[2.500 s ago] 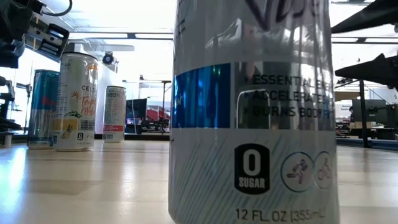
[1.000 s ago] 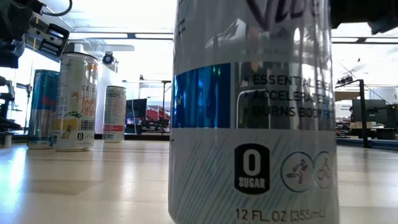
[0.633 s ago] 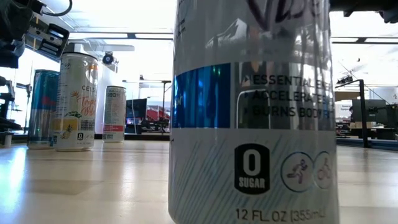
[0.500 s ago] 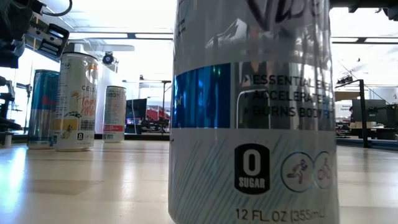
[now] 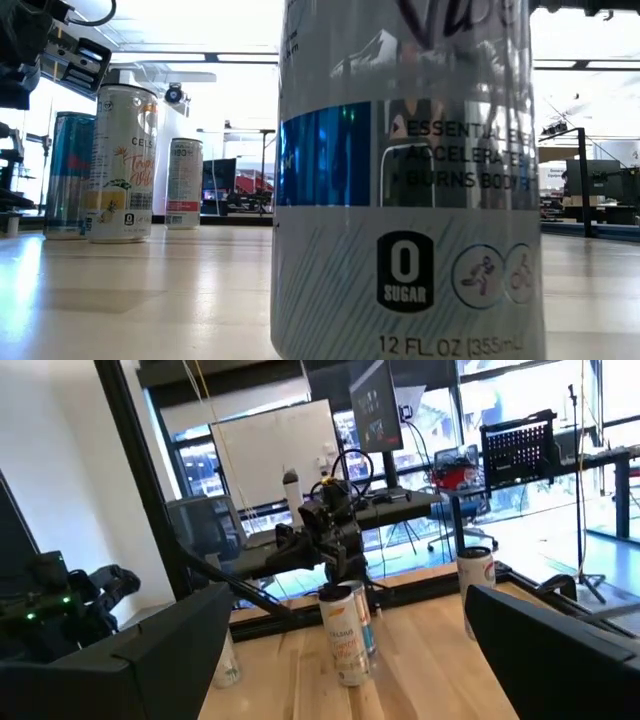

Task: Place canned beverage on shelf
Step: Put the top white pink soda can on the shelf

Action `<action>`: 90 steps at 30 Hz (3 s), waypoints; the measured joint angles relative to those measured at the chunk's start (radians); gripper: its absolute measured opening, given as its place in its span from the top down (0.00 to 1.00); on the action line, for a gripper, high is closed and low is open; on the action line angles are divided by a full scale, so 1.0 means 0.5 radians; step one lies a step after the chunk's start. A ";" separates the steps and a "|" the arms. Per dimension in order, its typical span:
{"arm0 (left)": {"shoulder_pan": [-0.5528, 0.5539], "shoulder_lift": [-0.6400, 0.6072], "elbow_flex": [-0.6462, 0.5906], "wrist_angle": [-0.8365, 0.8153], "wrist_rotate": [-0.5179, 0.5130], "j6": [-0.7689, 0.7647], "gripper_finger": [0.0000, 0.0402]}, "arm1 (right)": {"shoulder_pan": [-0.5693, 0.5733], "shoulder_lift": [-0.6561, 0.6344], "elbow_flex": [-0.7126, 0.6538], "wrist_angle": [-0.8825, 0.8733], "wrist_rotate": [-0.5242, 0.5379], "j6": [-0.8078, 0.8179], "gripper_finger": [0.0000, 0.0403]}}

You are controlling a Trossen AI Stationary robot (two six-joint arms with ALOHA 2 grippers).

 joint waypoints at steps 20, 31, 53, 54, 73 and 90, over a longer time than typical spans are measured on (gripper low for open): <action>0.000 0.000 0.000 0.000 0.000 0.000 0.99 | -0.001 -0.709 -0.701 0.234 0.095 -0.039 0.03; 0.000 0.001 0.000 0.000 0.000 0.000 0.99 | -0.001 -1.036 -0.701 -0.325 0.101 0.015 0.03; 0.000 0.000 0.000 0.000 0.000 -0.015 0.99 | -0.001 -1.035 -0.701 -0.329 0.099 0.014 0.03; 0.000 0.000 0.000 0.000 0.000 -0.015 0.99 | -0.001 -1.035 -0.701 -0.329 0.099 0.014 0.03; 0.000 0.000 0.000 -0.001 0.000 -0.174 0.99 | -0.001 -1.035 -0.701 -0.328 0.093 0.014 0.03; 0.004 0.000 0.001 0.083 -0.952 -0.327 0.99 | -0.001 -1.035 -0.701 -0.328 0.102 0.014 0.03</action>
